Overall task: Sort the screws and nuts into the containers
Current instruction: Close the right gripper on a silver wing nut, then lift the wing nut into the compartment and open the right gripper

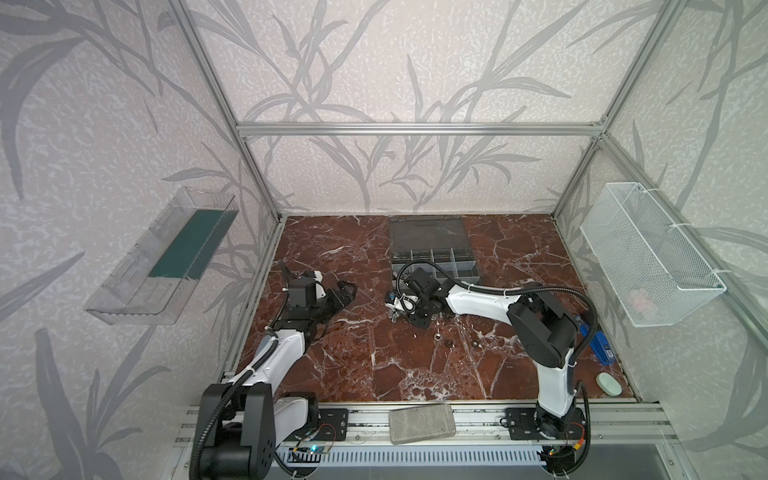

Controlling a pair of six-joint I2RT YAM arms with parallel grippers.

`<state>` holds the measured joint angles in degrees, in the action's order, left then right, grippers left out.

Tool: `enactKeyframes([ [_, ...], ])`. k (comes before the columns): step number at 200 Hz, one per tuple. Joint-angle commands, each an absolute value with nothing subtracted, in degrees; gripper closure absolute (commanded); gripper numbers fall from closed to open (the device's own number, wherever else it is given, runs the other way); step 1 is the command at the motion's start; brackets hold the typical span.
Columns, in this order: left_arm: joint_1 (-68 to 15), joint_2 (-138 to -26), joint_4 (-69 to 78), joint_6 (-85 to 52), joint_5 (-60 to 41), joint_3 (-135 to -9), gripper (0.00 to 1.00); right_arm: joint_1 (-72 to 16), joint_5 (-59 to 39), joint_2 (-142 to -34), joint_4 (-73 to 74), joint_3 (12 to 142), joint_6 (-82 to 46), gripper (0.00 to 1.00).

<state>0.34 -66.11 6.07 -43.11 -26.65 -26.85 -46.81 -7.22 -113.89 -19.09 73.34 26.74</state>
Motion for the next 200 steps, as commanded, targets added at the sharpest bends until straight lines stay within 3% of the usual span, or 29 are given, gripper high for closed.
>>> enactKeyframes([
  [1, 0.49, -66.01, 6.5, -42.54, -26.37, -26.63, 0.0, -46.58, -6.37, -114.83, -19.44, 73.78, 25.09, 0.8],
  [36, 0.52, -65.83, 6.28, -42.45, -26.46, -26.63, 0.01, -46.08, -7.57, -112.89, -19.71, 73.34, 23.18, 1.0],
  [105, 0.51, -65.98, 6.63, -42.78, -26.72, -26.63, 0.0, -41.71, -20.41, -100.13, -17.41, 73.22, 19.44, 1.0],
  [137, 0.48, -66.13, 7.03, -42.89, -26.89, -26.68, 0.0, -39.75, -21.73, -96.71, -10.81, 73.4, 17.45, 1.0],
  [200, 0.46, -65.81, 7.26, -43.16, -27.15, -26.46, 0.01, -38.51, -14.32, -107.33, -14.89, 86.96, 11.83, 1.0],
])
